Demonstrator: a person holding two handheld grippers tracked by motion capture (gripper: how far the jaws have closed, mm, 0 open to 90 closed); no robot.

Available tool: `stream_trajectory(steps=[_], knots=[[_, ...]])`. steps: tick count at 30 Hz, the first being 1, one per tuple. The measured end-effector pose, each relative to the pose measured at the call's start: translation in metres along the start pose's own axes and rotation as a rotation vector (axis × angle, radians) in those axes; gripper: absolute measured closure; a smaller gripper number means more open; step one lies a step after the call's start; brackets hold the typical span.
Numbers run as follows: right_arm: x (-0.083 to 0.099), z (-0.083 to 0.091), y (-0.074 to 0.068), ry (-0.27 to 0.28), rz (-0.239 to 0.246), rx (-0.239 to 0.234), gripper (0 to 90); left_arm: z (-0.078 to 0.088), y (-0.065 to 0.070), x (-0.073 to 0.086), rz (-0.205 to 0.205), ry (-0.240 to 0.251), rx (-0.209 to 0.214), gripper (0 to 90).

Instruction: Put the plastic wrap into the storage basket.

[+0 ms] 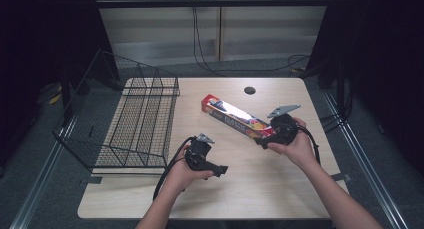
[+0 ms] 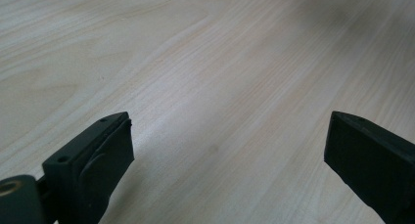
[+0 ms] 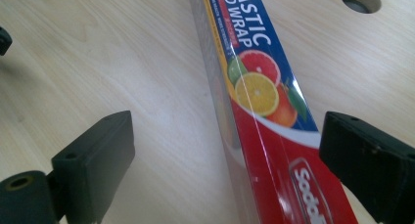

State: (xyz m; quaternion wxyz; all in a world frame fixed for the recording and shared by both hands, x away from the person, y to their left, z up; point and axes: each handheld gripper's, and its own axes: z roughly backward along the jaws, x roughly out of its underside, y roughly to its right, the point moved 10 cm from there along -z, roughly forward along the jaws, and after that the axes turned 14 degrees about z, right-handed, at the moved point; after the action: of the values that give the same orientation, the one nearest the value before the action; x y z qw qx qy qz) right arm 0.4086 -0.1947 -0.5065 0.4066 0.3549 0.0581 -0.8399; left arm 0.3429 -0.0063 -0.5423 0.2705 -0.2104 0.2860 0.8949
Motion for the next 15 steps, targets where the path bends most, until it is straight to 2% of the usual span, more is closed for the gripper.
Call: stream_trajectory(steps=[1,4,5,6,9,13,14,15], knots=[[-0.006,-0.007,0.002,-0.001,0.008,-0.010,7.4,0.001,0.000,0.000,-0.002,-0.003,0.004,4.4],[-0.013,-0.012,0.003,0.001,0.020,-0.018,8.1,0.002,-0.001,0.000,-0.015,-0.007,0.002,4.6],[-0.018,-0.018,0.004,-0.015,0.038,-0.017,8.2,0.003,0.000,-0.001,0.007,0.009,0.007,4.6],[-0.020,-0.020,0.004,-0.020,0.049,-0.024,8.2,0.003,0.000,-0.001,0.003,0.008,0.000,4.7],[-0.026,-0.028,0.005,-0.009,0.024,-0.055,9.5,0.004,0.000,-0.001,-0.002,0.003,0.003,4.9],[-0.028,-0.039,0.013,-0.031,0.054,-0.047,10.3,0.005,-0.002,0.000,-0.022,-0.012,-0.004,5.2],[-0.028,-0.041,0.015,-0.037,0.061,-0.044,10.3,0.004,0.000,-0.001,0.009,0.007,-0.001,5.2],[-0.028,-0.043,0.016,-0.041,0.066,-0.046,10.7,0.004,0.000,-0.001,0.006,0.006,0.001,5.2]])
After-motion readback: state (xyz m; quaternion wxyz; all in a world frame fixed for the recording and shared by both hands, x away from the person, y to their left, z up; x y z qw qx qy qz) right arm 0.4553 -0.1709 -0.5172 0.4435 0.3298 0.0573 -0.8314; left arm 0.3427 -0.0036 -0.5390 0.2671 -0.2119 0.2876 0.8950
